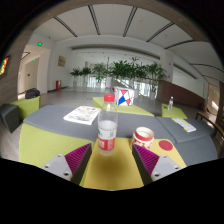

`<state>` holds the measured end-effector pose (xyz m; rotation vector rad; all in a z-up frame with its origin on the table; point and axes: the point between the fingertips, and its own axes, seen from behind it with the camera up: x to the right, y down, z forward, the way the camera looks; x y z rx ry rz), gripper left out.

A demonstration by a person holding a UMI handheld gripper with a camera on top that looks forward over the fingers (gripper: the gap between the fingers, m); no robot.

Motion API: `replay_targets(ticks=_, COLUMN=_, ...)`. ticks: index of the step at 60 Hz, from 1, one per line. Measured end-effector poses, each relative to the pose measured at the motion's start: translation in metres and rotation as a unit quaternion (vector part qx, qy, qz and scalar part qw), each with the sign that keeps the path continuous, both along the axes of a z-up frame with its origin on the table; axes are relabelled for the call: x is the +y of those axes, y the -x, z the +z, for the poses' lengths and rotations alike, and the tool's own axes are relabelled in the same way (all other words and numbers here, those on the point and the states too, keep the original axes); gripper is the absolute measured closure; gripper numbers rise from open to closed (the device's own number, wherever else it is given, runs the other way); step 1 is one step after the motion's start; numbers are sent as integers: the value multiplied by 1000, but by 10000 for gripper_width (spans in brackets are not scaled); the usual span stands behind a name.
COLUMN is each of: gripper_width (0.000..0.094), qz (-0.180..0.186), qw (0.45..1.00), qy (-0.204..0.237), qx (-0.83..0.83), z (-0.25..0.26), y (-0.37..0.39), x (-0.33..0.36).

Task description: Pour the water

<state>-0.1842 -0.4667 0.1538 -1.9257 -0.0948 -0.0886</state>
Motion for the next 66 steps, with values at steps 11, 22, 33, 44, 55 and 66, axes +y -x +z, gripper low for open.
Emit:
replay_targets(ticks=11, gripper_width=89, qz=-12, qw=1000, qy=-22, qx=-7, z=-18, y=13, x=82)
replay_targets(ticks=22, gripper_width=240, qz=-27, qw=999, qy=-24, qx=3, z=-39, y=13, x=135)
replay_targets(ticks=33, gripper_width=461, qz=-9, qw=999, qy=-50, qx=1, z=-35, y=16, x=142)
replay_targets(ticks=44, gripper_width=566, qz=10, qw=998, qy=-56, qx=5, z=-33, y=23, x=144)
replay_targets(ticks=55, gripper_width=569, qz=38, qw=989, qy=-96, qx=104, z=28, y=39, x=135)
replay_targets(ticks=66, gripper_width=569, qz=83, qw=896, qy=-102, qx=423, z=114, y=52, x=131)
